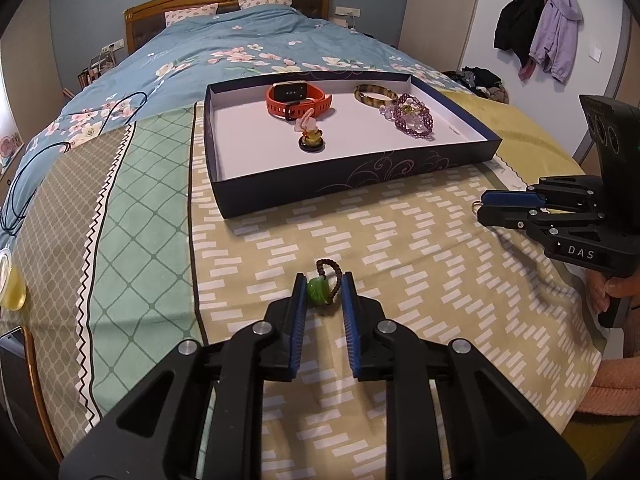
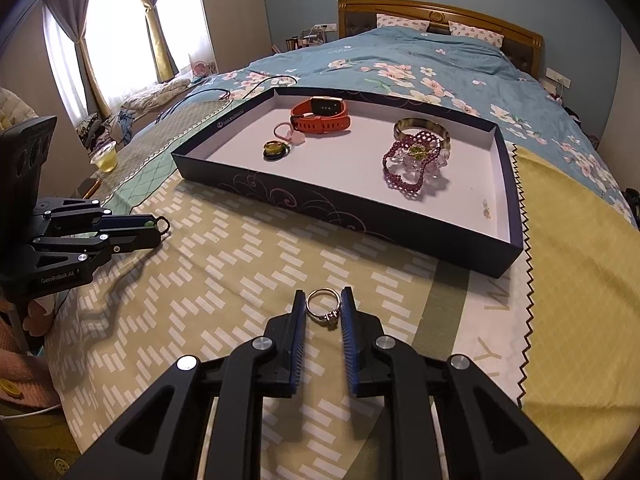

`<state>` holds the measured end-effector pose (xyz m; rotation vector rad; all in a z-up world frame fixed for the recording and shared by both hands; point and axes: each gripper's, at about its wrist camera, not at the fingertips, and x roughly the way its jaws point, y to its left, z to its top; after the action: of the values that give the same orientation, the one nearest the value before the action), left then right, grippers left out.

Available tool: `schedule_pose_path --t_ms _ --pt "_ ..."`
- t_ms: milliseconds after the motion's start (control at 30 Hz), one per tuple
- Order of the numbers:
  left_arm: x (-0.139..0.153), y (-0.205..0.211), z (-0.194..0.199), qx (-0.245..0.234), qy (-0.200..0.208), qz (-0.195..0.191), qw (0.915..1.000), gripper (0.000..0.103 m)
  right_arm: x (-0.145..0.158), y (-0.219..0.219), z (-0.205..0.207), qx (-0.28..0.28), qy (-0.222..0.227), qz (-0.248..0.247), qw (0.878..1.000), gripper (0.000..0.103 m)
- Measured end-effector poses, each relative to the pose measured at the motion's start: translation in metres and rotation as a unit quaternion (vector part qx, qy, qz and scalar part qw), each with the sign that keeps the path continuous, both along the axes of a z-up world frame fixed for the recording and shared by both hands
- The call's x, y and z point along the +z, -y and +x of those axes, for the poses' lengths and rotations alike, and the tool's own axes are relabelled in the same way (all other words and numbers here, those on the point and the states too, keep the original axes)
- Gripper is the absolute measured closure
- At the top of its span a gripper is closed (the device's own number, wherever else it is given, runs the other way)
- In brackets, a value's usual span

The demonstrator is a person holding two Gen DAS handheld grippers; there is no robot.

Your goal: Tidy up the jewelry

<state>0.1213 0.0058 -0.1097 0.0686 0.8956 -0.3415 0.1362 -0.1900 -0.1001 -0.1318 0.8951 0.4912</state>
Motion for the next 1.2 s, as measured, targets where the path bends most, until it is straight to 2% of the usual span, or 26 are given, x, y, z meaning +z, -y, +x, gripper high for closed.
schedule_pose_path --t_ms 533,1200 --pt "0.022 0.002 -0.005 0.002 0.031 -0.024 0.9992 0.085 0.015 0.014 -0.002 -0.016 0.016 0.056 0.998 0.088" --pt "0.052 0.009 0.004 0.001 0.071 -0.046 0.9964 0.086 0.035 0.017 0.006 -0.023 0.049 0.076 0.996 0.088"
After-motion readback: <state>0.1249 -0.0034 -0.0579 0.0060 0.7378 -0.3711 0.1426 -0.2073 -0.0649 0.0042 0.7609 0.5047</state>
